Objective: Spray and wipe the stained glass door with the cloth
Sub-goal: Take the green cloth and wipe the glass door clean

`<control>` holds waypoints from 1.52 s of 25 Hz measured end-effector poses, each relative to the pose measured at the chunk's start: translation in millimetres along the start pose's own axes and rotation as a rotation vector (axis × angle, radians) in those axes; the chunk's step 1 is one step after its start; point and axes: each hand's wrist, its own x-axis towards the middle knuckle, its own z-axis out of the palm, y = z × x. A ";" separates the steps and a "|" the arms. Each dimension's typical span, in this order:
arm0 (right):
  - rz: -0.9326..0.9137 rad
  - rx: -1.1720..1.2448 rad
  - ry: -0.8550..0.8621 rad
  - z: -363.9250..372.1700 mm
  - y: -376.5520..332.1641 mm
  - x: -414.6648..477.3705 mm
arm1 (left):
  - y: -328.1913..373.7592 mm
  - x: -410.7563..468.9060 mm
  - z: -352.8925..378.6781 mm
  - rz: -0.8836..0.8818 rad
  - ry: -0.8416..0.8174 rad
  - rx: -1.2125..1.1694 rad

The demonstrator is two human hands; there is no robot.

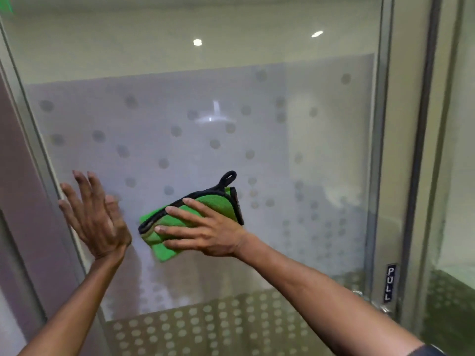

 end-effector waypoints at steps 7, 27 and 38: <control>0.005 -0.129 -0.041 -55.5 74.3 -157.2 | -21.3 5.9 16.5 -0.140 -0.141 -0.076; 1.702 -0.151 0.726 27.7 -71.0 -39.2 | 10.2 -0.2 0.0 0.022 0.052 0.063; 1.008 0.012 0.308 67.7 -169.1 35.4 | 12.0 -0.8 -7.1 0.018 0.010 0.006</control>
